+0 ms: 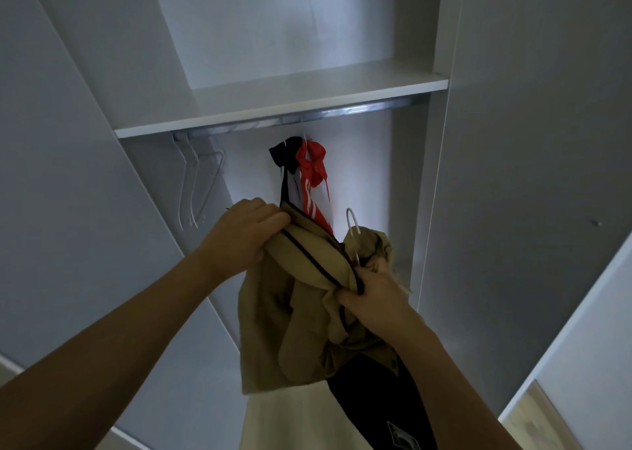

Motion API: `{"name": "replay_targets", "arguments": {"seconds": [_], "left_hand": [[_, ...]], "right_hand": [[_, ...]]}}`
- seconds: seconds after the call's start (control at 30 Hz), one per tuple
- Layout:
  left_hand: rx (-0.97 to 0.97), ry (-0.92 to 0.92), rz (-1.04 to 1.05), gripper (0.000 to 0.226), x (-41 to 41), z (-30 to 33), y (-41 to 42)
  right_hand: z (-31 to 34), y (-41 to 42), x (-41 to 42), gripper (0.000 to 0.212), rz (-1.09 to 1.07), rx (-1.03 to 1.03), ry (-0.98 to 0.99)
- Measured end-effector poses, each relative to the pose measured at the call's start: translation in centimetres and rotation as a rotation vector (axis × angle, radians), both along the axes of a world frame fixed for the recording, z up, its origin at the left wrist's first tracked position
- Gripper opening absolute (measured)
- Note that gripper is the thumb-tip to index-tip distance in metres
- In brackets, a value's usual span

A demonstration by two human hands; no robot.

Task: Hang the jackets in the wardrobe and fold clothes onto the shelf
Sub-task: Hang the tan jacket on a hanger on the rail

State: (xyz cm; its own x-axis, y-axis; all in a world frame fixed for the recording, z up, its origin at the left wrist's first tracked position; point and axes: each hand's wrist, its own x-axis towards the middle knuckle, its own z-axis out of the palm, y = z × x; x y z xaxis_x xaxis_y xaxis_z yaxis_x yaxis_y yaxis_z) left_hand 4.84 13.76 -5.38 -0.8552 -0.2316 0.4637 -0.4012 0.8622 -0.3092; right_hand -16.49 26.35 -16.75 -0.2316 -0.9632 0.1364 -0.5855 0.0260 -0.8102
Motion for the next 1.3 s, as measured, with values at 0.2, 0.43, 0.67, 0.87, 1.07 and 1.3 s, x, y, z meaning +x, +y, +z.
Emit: {"name": "replay_targets", "arguments": {"seconds": [0.2, 0.43, 0.67, 0.87, 1.07, 1.3], "left_hand": [[-0.07, 0.14, 0.003, 0.025, -2.3, -0.6, 0.4], [1.085, 0.702, 0.226, 0.025, -3.4, -2.6, 1.1], [1.733, 1.174, 0.277, 0.018, -2.5, -3.6, 0.1], [1.945, 1.163, 0.163, 0.037, -0.8, -5.1, -0.8], [1.615, 1.074, 0.123, 0.026, -0.4, -5.8, -1.1], [1.737, 1.183, -0.004, 0.019, 0.3, -6.1, -1.5]], "right_hand": [[-0.3, -0.3, 0.2, 0.04, 0.055, 0.024, -0.209], [-1.2, 0.2, 1.3, 0.048, -0.078, 0.12, -0.267], [-1.7, 0.8, 2.5, 0.015, -0.087, -0.02, -0.078], [-0.9, 0.4, 2.8, 0.014, -0.122, -0.098, -0.066], [-1.3, 0.1, 2.2, 0.019, -0.139, -0.079, -0.122], [-1.9, -0.1, 0.7, 0.034, -0.176, 0.037, -0.353]]}}
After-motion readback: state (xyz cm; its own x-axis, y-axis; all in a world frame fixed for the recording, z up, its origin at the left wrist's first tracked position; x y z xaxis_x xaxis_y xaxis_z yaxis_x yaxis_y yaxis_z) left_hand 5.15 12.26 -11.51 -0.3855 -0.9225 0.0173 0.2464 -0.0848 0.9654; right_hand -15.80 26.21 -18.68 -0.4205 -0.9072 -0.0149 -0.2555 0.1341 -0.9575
